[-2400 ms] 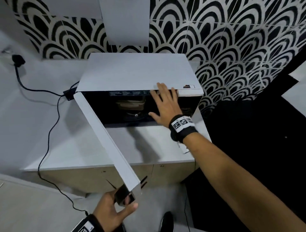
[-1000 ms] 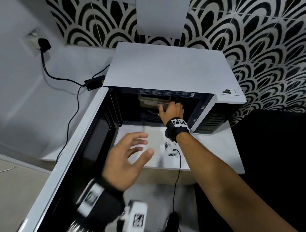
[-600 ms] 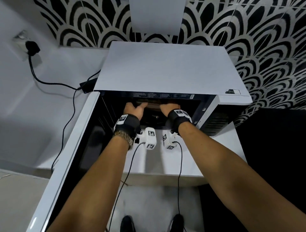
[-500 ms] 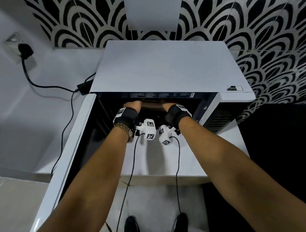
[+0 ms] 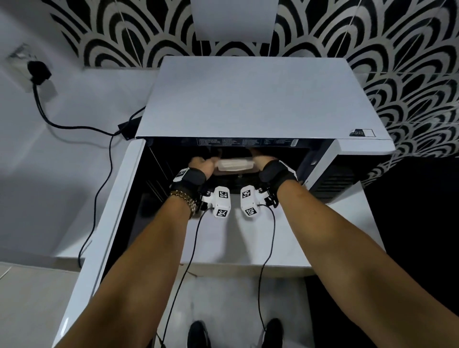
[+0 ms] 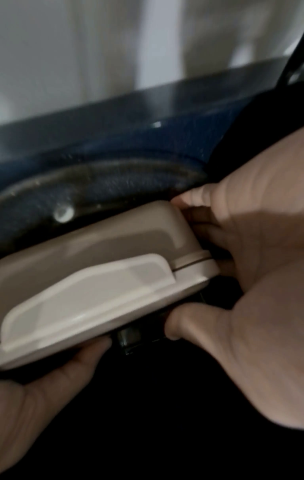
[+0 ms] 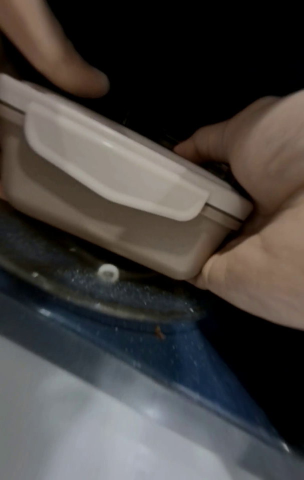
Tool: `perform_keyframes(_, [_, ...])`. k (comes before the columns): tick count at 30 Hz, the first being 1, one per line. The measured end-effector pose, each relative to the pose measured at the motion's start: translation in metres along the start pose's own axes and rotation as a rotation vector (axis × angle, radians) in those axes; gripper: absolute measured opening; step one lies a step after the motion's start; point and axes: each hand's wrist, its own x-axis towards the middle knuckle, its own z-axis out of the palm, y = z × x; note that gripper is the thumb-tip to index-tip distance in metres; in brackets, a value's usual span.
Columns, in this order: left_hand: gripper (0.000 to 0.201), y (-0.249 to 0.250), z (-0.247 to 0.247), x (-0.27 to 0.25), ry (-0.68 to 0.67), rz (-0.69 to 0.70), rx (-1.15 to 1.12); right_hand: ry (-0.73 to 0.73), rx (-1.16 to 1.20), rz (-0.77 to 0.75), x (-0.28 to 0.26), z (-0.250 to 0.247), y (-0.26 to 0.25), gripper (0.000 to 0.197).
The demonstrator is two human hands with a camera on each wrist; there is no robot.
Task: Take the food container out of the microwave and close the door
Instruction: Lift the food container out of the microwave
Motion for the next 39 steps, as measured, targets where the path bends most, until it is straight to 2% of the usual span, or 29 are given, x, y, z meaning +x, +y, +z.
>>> perform_keyframes(2, [0.041, -0.007, 0.0, -0.008, 0.008, 0.027, 0.049, 0.096, 0.205, 0.048, -0.003, 0.004, 0.0, 0.079])
perform_keyframes(5, [0.049, -0.013, 0.005, -0.021, -0.018, 0.113, 0.115, 0.186, 0.36, 0.029, -0.016, 0.007, 0.012, 0.056])
perform_keyframes(6, [0.05, -0.012, 0.006, -0.029, -0.023, 0.151, 0.096, 0.197, 0.367, 0.017, -0.019, 0.008, 0.016, 0.057])
perform_keyframes(10, [0.053, -0.012, 0.006, -0.052, -0.053, 0.241, 0.004, 0.193, 0.292, -0.046, -0.041, 0.01, 0.023, 0.091])
perform_keyframes(12, [0.066, -0.02, 0.002, -0.063, -0.089, 0.264, -0.012, 0.164, 0.288, -0.109, -0.054, 0.013, 0.033, 0.105])
perform_keyframes(14, [0.085, -0.029, -0.002, -0.076, -0.105, 0.268, 0.014, 0.157, 0.291, -0.193, -0.064, 0.019, 0.043, 0.111])
perform_keyframes(15, [0.089, -0.034, -0.003, -0.083, -0.101, 0.268, 0.039, 0.155, 0.296, -0.227, -0.069, 0.021, 0.048, 0.114])
perform_keyframes(21, [0.087, -0.067, -0.008, -0.129, -0.093, 0.263, 0.077, 0.092, 0.31, -0.262, -0.087, 0.035, 0.085, 0.123])
perform_keyframes(25, [0.085, -0.092, -0.007, -0.142, -0.083, 0.303, -0.033, 0.061, 0.34, -0.276, -0.102, 0.037, 0.107, 0.112])
perform_keyframes(29, [0.085, -0.098, -0.002, -0.16, -0.163, 0.279, -0.136, 0.062, 0.399, -0.298, -0.12, 0.032, 0.124, 0.105])
perform_keyframes(34, [0.086, -0.099, 0.021, -0.18, -0.209, 0.257, -0.064, 0.09, 0.393, -0.281, -0.137, 0.014, 0.15, 0.097])
perform_keyframes(37, [0.093, -0.103, 0.044, -0.19, -0.259, 0.203, -0.019, 0.102, 0.382, -0.25, -0.143, -0.003, 0.171, 0.094])
perform_keyframes(39, [0.104, -0.109, 0.063, -0.193, -0.302, 0.216, 0.044, 0.134, 0.387, -0.215, -0.143, -0.014, 0.19, 0.09])
